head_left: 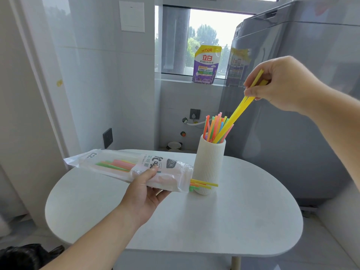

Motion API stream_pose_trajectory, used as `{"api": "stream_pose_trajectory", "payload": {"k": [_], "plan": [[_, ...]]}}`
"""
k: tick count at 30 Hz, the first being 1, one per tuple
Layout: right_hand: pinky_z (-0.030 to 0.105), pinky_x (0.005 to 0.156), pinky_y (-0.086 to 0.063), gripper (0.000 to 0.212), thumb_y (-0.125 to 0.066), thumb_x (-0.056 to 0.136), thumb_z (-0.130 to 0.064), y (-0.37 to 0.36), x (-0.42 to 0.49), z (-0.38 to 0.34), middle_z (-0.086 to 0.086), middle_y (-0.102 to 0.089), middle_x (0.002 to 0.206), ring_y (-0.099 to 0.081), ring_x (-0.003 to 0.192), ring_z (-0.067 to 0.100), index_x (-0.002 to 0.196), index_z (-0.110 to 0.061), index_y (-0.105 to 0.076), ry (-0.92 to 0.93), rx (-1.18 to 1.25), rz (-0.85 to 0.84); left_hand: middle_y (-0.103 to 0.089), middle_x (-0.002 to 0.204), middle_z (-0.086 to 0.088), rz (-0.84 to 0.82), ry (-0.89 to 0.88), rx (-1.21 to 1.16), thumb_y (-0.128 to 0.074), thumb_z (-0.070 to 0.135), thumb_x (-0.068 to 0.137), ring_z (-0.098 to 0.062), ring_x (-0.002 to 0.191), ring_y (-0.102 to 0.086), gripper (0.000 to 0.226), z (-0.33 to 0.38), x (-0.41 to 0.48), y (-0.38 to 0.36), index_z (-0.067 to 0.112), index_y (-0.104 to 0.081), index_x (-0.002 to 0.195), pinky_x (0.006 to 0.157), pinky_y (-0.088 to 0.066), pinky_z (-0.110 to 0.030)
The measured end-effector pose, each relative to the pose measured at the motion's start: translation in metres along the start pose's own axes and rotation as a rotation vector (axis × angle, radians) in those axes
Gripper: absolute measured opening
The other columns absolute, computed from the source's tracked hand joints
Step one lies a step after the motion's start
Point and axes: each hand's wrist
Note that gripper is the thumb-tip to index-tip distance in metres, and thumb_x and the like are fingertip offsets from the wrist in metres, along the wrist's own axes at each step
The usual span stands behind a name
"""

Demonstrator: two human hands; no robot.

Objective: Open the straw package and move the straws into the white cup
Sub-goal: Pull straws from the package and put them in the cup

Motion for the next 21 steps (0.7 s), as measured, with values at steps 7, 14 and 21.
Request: {"api": "stream_pose_trajectory", "payload": {"k": [7,14,21], "plan": [[0.031,0.073,-0.045,0.039,-0.076,0.088,-0.022,-0.038,0.003,0.000,0.002,-0.063,0.101,-0.061,0.086,0.023,0.123,-0.025,-0.060,0.025,-0.133,-0.041,-0.078,0.100,-0.009,-0.007,-0.005,0.001,-0.063,0.013,0.096,-0.024,0.086,-0.074,0.032,0.001,0.001,0.001,0.012,-0.064,0.128,0.061,-0.063,-0.037],[0.040,0.100,-0.042,0.032,-0.060,0.099,-0.029,-0.089,-0.012,0.012,0.002,-0.060,0.137,-0.049,0.124,0.026,0.130,-0.021,-0.063,0.075,-0.192,-0.143,-0.077,0.101,-0.009,-0.013,-0.006,0.001,-0.063,0.013,0.096,-0.023,0.084,-0.074,0.034,0.001,0.002,0.003,0.012,-0.064,0.129,0.063,-0.064,-0.037],[0.048,0.122,0.000,0.065,-0.018,0.102,-0.060,-0.118,-0.018,0.019,-0.006,-0.005,0.170,-0.001,0.155,0.021,0.160,-0.030,-0.013,0.080,-0.362,-0.318,-0.077,0.099,-0.009,-0.006,0.003,0.009,-0.063,0.013,0.096,-0.023,0.083,-0.074,0.027,0.000,0.004,0.003,0.014,-0.065,0.123,0.065,-0.064,-0.038]]}}
Point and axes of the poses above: each hand's wrist, its own x-axis towards the middle knuckle, its own y-axis out of the back of the hand, z = x × y
